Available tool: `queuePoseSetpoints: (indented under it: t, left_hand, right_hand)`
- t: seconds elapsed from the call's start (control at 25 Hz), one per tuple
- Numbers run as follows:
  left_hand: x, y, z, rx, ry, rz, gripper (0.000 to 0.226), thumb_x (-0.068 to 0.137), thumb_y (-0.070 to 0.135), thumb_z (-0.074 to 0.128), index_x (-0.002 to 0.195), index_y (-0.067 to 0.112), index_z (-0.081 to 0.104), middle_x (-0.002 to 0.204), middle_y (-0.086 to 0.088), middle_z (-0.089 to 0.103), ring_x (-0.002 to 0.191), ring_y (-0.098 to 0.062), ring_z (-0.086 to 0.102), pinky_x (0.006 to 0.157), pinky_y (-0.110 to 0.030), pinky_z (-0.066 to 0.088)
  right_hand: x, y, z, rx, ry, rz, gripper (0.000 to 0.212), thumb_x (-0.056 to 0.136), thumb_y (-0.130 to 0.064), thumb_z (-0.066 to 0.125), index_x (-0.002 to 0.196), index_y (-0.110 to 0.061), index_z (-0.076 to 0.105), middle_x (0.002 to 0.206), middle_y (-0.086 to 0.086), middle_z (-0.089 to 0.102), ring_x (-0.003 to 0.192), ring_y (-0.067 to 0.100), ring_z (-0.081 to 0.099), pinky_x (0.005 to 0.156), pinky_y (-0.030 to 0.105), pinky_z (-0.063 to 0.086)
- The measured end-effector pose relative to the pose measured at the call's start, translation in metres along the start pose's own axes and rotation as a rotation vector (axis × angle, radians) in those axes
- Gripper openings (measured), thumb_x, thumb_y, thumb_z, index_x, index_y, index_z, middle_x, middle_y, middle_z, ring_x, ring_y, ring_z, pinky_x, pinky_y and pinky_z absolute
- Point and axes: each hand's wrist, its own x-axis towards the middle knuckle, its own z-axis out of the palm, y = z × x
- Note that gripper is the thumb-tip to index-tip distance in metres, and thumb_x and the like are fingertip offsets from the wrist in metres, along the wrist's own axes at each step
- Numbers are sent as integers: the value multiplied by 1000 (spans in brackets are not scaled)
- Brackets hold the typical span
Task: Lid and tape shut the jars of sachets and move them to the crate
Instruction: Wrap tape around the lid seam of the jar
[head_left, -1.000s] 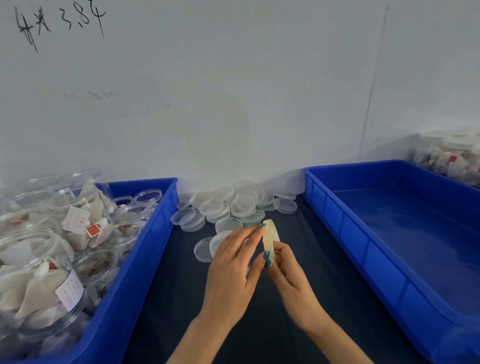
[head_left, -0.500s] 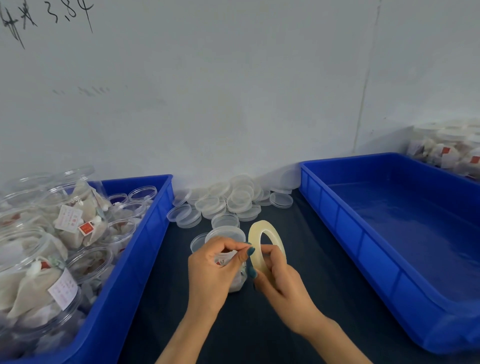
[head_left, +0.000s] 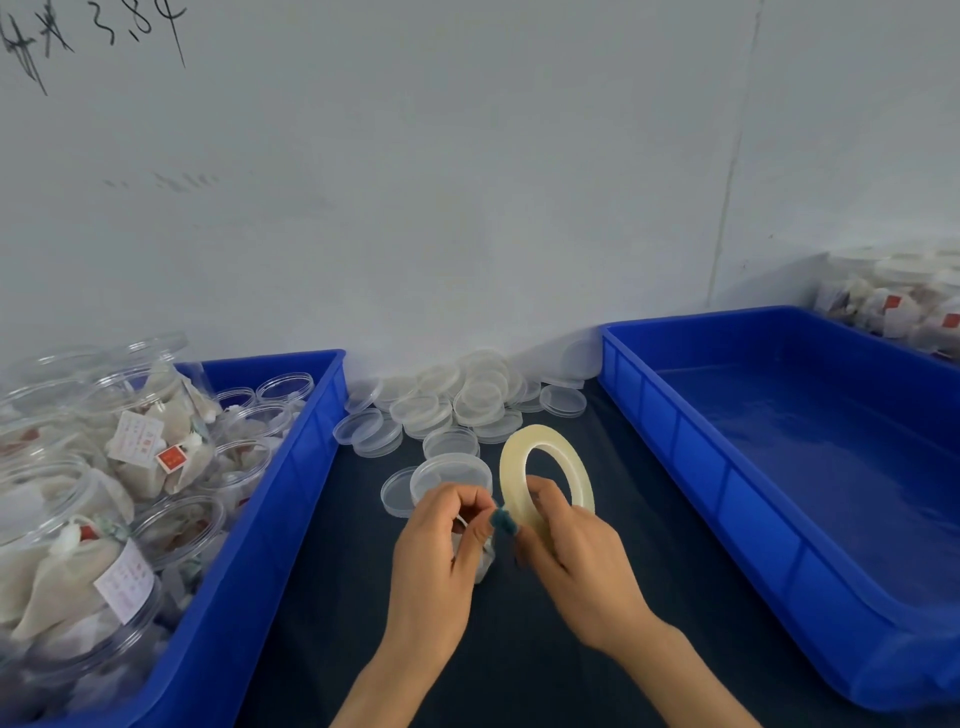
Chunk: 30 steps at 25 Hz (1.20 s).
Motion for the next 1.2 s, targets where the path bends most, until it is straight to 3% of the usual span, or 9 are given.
queuePoseSetpoints:
  t: [0.16, 0.28, 0.36, 0.48, 0.64, 0.88, 0.96, 1.08, 1.2]
  left_hand:
    - [-6, 2, -1, -66, 92, -37, 12, 94, 38, 59, 95, 27, 63, 93, 16, 66, 90, -11, 64, 76, -24, 51]
    - [-8, 5, -6, -174, 61, -20, 29, 94, 58, 51, 111, 36, 61, 109, 15, 67, 99, -13, 66, 79, -18, 51]
    - [-8, 7, -7, -98, -8, 16, 43, 84, 62, 64, 119, 37, 61, 115, 16, 65, 103, -9, 64, 81, -13, 49]
    - [-6, 4, -1, 76, 53, 92, 37, 78, 31, 82, 107, 42, 62, 109, 23, 64, 100, -2, 64, 81, -11, 48]
    - [-4, -3, -2, 152, 102, 120, 43, 76, 5, 82, 90, 42, 63, 86, 24, 67, 87, 3, 64, 72, -6, 46]
    - [-15, -14, -11, 159, 171, 214, 33, 71, -2, 83, 94, 22, 78, 90, 15, 73, 78, -2, 66, 67, -11, 52]
    - [-20, -18, -13, 144, 228, 223, 25, 72, 4, 81, 93, 19, 79, 86, 13, 73, 70, -4, 65, 60, -15, 53]
    - [-27, -22, -15, 140, 245, 192, 17, 75, 15, 75, 90, 23, 76, 79, 12, 70, 64, -7, 63, 55, -20, 52]
    - [-33, -26, -17, 33, 240, 12, 13, 76, 23, 74, 88, 27, 77, 77, 14, 72, 68, -9, 67, 56, -25, 55]
  right_hand:
    - [3, 5, -7, -78, -8, 74, 58, 92, -67, 19, 89, -22, 54, 65, 5, 57, 59, 22, 50, 58, 34, 40]
    - [-2, 5, -3, -188, 12, 35, 42, 99, -59, 23, 89, -25, 45, 65, -3, 53, 60, 17, 47, 58, 29, 35]
    - [-3, 4, -2, -179, 14, 13, 31, 101, -48, 32, 93, -24, 48, 66, -5, 52, 64, 17, 48, 59, 25, 32]
    - [-4, 0, -5, -171, -15, -18, 26, 87, -42, 28, 93, -27, 49, 67, -8, 50, 67, 14, 46, 66, 23, 35]
    - [-7, 1, -3, -179, -42, -23, 15, 87, -36, 32, 96, -33, 44, 73, -12, 48, 72, 10, 45, 75, 25, 38]
    - [-11, 10, 4, -309, 17, -48, 26, 94, -38, 36, 111, -30, 54, 78, -19, 50, 74, 4, 46, 79, 25, 38]
    - [-12, 14, 9, -436, 137, -66, 25, 97, -45, 39, 99, -30, 58, 72, -19, 51, 69, 3, 47, 83, 29, 39]
    - [-6, 22, 8, -536, 313, 6, 50, 98, -64, 29, 76, -27, 54, 62, -16, 50, 61, 9, 50, 83, 32, 31]
    - [3, 25, 8, -589, 316, 65, 64, 91, -78, 22, 70, -24, 49, 61, -13, 50, 60, 14, 50, 84, 34, 29]
